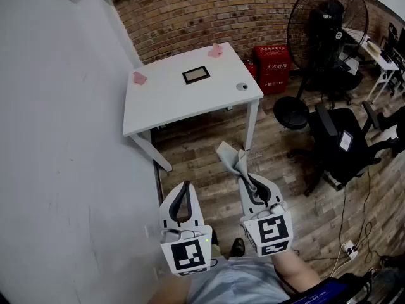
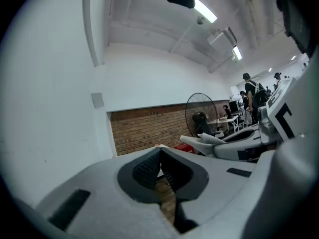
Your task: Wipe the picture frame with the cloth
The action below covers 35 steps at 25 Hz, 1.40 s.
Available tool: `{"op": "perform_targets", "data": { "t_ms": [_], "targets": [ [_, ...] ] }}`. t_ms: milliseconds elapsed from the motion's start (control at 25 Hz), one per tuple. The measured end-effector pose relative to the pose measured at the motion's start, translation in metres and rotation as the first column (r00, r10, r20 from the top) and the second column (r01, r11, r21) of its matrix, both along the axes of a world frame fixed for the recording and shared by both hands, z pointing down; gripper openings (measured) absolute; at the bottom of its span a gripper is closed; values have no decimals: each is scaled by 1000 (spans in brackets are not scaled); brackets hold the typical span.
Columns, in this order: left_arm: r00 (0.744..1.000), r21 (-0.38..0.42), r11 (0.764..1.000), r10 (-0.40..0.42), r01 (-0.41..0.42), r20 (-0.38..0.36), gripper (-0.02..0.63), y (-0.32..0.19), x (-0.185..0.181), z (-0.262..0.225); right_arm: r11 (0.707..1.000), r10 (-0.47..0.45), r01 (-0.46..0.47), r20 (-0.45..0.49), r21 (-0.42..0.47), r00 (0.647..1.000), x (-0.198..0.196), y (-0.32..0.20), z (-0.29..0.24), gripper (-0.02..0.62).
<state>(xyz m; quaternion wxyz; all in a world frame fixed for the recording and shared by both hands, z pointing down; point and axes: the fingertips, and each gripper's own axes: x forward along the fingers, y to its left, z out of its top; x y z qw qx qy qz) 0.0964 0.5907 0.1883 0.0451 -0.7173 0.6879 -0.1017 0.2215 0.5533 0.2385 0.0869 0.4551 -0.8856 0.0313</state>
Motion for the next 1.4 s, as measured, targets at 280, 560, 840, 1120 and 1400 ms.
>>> {"op": "perform_targets", "data": {
  "t_ms": [280,560,840,1120,1400],
  "targets": [
    [1000,-10,1000,3,-3,-6,9,-1,5,7,1000,-11,11,-4,-22,1000,1,1,5,32],
    [1000,-22,1000,10,-10,27,9,-13,4,21,999,-5,6,21,-42,1000,6,-13,15,35],
    [999,-69,997,-24,22,-29,9,-49,-21,36,998,-11,12,16,-68,1000,-14,-48,29,37],
    [1000,-90,996,-8,6,-25,9,-127,-67,60,995,7,-8,-6,-100,1000,-55,-126,52,37],
    [999,-87,996,31,-31,-9,9,-216,-107,66,993,32,-34,-22,-110,999,-94,-211,56,37]
  ]
}}
